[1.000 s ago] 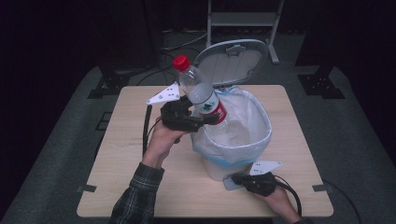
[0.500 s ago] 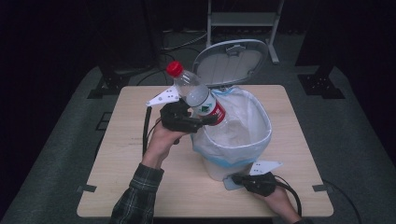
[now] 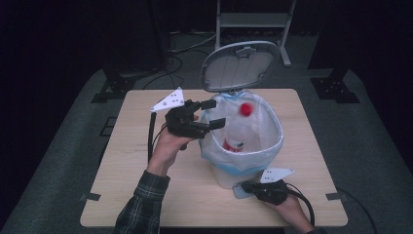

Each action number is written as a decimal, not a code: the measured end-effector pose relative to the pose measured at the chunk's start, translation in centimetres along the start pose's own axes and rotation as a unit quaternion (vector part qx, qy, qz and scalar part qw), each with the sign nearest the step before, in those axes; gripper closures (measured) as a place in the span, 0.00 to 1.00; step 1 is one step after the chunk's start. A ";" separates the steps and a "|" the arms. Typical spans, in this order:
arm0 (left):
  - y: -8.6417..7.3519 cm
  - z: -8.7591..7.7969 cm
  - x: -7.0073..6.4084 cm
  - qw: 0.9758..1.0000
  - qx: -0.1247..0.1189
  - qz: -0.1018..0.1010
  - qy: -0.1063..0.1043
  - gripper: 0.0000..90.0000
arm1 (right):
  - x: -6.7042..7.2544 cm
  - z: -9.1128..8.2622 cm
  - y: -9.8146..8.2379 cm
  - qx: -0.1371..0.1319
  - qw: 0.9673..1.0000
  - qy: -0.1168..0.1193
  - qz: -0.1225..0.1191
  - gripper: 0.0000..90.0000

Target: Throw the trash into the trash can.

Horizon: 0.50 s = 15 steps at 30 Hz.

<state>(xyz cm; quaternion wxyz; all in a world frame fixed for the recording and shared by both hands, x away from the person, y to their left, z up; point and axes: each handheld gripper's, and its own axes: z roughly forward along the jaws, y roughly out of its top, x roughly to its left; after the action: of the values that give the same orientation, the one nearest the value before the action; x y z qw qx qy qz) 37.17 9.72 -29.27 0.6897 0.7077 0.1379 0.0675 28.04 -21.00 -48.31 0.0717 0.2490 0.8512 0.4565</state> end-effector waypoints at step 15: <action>-0.1 -2.0 -0.2 0.999 0.020 0.014 0.023 0.21 | 0.0 0.0 0.0 0.000 1.000 0.000 0.001 1.00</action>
<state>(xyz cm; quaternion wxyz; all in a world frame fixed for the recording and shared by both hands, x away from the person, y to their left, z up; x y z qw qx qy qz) 36.38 11.61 -29.22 0.6708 0.7217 0.1451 0.0905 28.05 -21.01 -48.31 0.0710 0.2496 0.8509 0.4567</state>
